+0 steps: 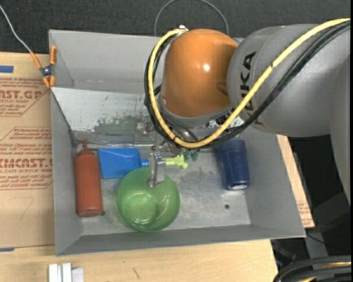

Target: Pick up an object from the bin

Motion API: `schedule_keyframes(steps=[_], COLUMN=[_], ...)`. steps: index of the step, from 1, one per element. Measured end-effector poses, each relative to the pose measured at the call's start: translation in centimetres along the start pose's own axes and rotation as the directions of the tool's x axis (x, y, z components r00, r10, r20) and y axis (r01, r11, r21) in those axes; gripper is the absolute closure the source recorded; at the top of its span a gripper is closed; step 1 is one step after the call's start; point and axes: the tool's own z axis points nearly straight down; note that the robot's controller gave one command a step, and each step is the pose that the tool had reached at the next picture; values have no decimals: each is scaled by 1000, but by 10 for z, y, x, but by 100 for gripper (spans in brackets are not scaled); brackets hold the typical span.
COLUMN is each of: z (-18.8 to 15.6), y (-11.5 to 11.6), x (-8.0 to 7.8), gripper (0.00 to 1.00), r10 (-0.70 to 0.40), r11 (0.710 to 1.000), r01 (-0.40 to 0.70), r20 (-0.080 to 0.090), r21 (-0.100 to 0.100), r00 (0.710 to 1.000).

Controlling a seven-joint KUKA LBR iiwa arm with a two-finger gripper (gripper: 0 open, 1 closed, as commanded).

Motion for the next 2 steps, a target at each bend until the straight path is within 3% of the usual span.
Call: schedule_keyframes(steps=[1, 2], z=[90, 124], y=[9, 64], x=[24, 14], gripper=[0, 100], r10=[-34, -90], r11=[999, 996], r01=[34, 90], r20=[5, 3], r21=[-1, -1], r00=[999, 996])
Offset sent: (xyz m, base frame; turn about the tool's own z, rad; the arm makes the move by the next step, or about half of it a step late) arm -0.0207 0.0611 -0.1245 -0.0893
